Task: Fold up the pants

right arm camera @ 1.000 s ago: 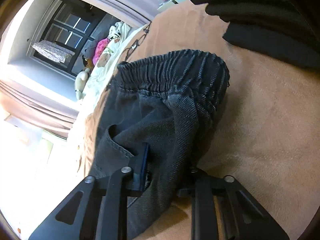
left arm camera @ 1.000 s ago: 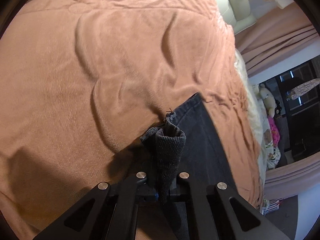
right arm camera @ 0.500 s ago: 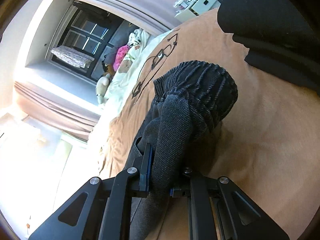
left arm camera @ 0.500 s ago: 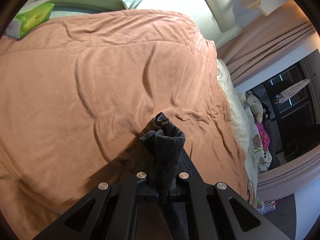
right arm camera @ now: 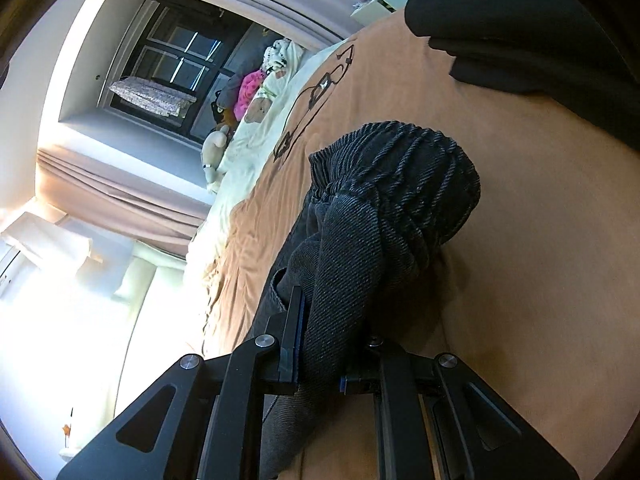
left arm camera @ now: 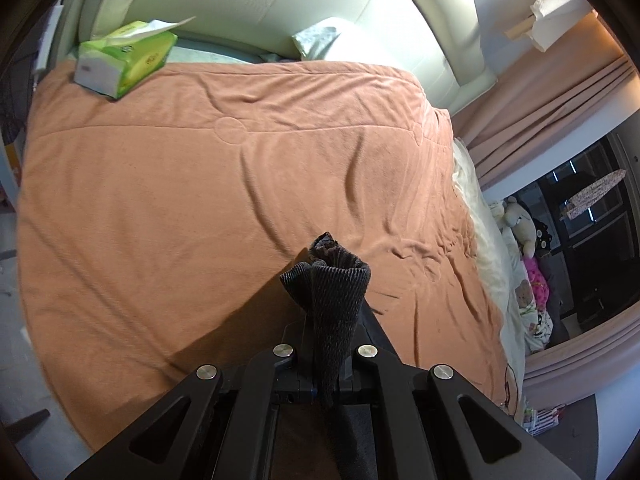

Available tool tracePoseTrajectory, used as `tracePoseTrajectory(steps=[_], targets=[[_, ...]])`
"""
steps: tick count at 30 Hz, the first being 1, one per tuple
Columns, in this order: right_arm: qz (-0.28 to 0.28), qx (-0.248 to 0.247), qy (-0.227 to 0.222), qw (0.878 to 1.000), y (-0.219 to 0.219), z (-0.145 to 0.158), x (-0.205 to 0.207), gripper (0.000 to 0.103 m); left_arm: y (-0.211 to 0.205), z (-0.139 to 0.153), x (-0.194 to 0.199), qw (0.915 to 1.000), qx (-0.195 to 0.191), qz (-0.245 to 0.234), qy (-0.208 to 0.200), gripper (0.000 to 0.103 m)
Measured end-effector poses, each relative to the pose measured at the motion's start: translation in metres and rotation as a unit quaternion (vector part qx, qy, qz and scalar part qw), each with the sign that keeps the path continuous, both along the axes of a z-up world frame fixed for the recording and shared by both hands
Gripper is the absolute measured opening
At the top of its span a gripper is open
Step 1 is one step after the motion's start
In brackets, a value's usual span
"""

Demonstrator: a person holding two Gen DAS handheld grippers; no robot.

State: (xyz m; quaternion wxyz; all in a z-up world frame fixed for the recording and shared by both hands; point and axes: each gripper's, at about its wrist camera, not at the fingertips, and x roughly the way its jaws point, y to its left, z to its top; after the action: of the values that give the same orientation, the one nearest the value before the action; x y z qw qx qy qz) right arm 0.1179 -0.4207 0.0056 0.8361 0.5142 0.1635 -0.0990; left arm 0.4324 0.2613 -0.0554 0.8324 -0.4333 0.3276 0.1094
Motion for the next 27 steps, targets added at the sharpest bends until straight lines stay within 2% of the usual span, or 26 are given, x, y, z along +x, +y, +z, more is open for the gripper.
tracePoseTrajectory(steps=[7, 14, 18, 21, 22, 23, 24, 25, 26, 27], targets=[[0.001, 0.006, 0.004, 1.0, 0.013, -0.002, -0.034, 0.009, 0.022, -0.005, -0.028, 0.9999, -0.001, 0.008, 0.009, 0.004], [0.011, 0.005, 0.036, 0.999, 0.019, -0.005, -0.062, 0.009, 0.039, -0.02, -0.047, 0.9994, -0.006, 0.02, 0.027, 0.004], [0.022, 0.002, 0.07, 0.997, 0.022, -0.009, -0.063, 0.012, 0.043, -0.048, -0.046, 0.997, 0.001, 0.015, 0.076, 0.005], [0.026, 0.004, 0.107, 0.994, 0.018, -0.014, -0.058, 0.02, 0.039, -0.072, -0.046, 0.9918, 0.006, 0.012, 0.127, 0.007], [0.028, -0.002, 0.119, 0.993, 0.016, -0.013, -0.057, 0.023, 0.038, -0.074, -0.047, 0.9917, 0.01, 0.013, 0.127, 0.016], [0.03, -0.009, 0.123, 0.992, 0.015, -0.01, -0.057, 0.034, 0.037, -0.073, -0.049, 0.9918, 0.017, 0.012, 0.126, 0.033], [0.032, -0.021, 0.124, 0.992, 0.014, -0.004, -0.059, 0.052, 0.035, -0.072, -0.051, 0.9919, 0.026, 0.011, 0.124, 0.042], [0.031, -0.031, 0.126, 0.991, 0.014, 0.002, -0.061, 0.061, 0.033, -0.069, -0.052, 0.9914, 0.037, 0.013, 0.125, 0.053], [0.029, -0.042, 0.13, 0.99, 0.014, 0.007, -0.063, 0.072, 0.032, -0.065, -0.053, 0.991, 0.048, 0.014, 0.125, 0.056], [0.026, -0.057, 0.13, 0.99, 0.015, 0.015, -0.066, 0.074, 0.031, -0.061, -0.054, 0.9906, 0.057, 0.013, 0.124, 0.056]])
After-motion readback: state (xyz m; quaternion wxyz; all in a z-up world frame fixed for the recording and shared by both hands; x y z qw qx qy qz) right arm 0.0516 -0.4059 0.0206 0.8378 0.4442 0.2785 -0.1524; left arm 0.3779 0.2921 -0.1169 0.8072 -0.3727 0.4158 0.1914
